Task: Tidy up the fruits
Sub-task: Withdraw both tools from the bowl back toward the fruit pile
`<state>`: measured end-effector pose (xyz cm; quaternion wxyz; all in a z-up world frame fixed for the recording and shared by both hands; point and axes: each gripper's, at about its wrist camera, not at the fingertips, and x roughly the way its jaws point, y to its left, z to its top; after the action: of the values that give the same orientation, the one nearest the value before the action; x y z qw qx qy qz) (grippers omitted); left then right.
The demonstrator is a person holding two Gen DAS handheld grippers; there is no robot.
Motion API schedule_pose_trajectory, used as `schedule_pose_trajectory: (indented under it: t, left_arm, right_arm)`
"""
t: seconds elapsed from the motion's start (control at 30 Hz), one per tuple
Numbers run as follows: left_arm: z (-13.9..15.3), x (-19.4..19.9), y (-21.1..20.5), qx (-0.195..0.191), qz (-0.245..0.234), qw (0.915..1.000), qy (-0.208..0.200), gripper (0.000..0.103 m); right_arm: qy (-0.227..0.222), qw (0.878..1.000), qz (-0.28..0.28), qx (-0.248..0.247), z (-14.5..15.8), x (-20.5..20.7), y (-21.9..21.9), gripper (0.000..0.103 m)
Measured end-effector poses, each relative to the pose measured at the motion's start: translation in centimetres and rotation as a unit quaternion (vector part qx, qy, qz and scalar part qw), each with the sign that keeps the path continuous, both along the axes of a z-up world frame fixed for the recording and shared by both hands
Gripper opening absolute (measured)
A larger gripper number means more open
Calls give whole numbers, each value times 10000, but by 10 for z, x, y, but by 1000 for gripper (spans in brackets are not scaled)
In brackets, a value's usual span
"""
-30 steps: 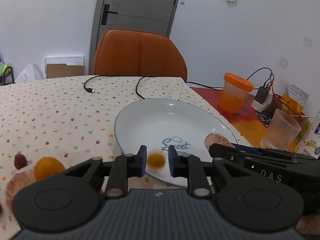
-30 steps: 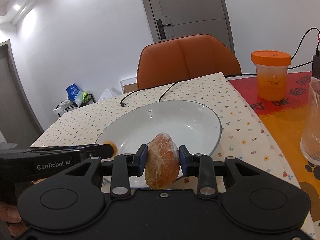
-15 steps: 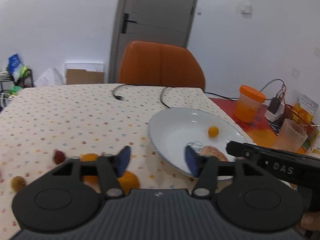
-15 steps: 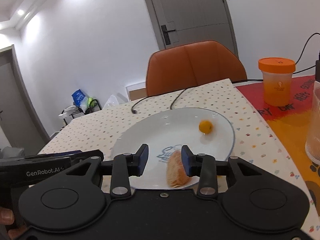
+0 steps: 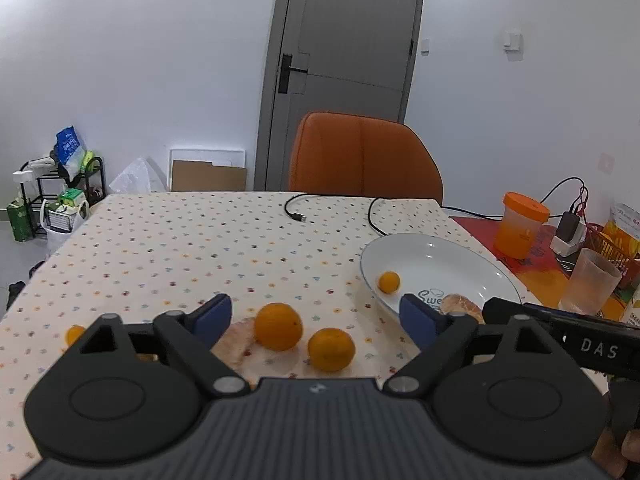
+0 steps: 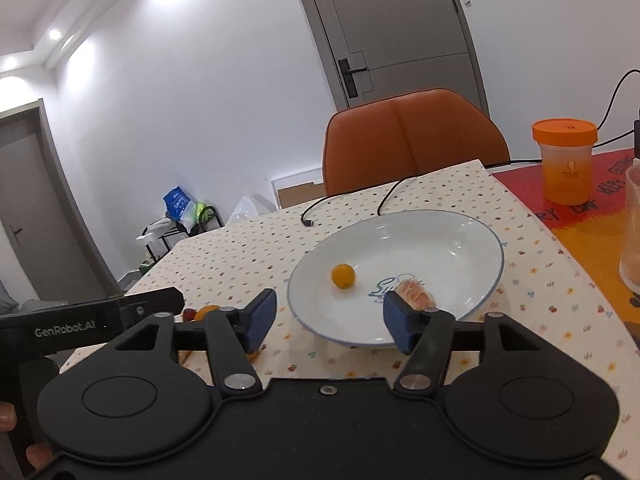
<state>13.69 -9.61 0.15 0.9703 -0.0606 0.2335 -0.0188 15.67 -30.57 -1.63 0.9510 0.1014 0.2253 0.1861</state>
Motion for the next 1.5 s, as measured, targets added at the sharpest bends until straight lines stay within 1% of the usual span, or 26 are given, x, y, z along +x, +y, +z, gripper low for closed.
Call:
schedule_pose_trajectory:
  t: [0.07,0.13,0.23,0.33,0.4,0.5,0.63,0.7,0.8,0.97,1.2,1.37,1.5]
  left_arm:
    - [2,-5,5,-45,31,10000,-18,92]
    - [3,-9,10,-117,97,9999,-8,93]
    - [5,-16,18,-246,227,9994,-58,93]
    - [7,-25,26,-402,333,9986,-124,93]
    - [9,-30,31,-410,357,9984,-126,93]
    - [11,-37,34,-281,359,9988,-151,93]
    - [13,-47,39,-213,352,9990,-201,93]
    - [13,-52,43,-215,354,9989,-211,93]
    - [14,-58,50,-320,310,9988,-199,93]
    - [10,-65,62,-251,416,9987,-145,93]
    - [0,-72,85,-487,377,9980,-103,93]
    - [-6,-71,94,-592,328,9977,-71,93]
    - [-13,-65,97,-628,338,9975,-2,93]
  right_arm:
    - [-4,10000,-23,13,2,-4,2,76]
    - [-15,10000,-39,76,3,-9,4,81]
    - [-100,9999,-41,112,6,-16,6,97]
    - [-96,9999,14,117,9,-22,10,103]
    - [-87,9999,69,116,11,-26,13,103]
    - [-133,9998,141,77,14,-33,21,103]
    - [-162,9996,237,-1,17,-41,33,103]
    - [-168,9995,271,-38,17,-44,37,103]
    - [-147,9992,344,-122,17,-46,44,103]
    - [-37,9987,453,-215,13,-48,55,103]
    - [64,9982,516,-299,10,-46,69,103]
    - [57,9969,730,-272,7,-42,76,103]
    - [47,9958,765,-499,2,-38,85,103]
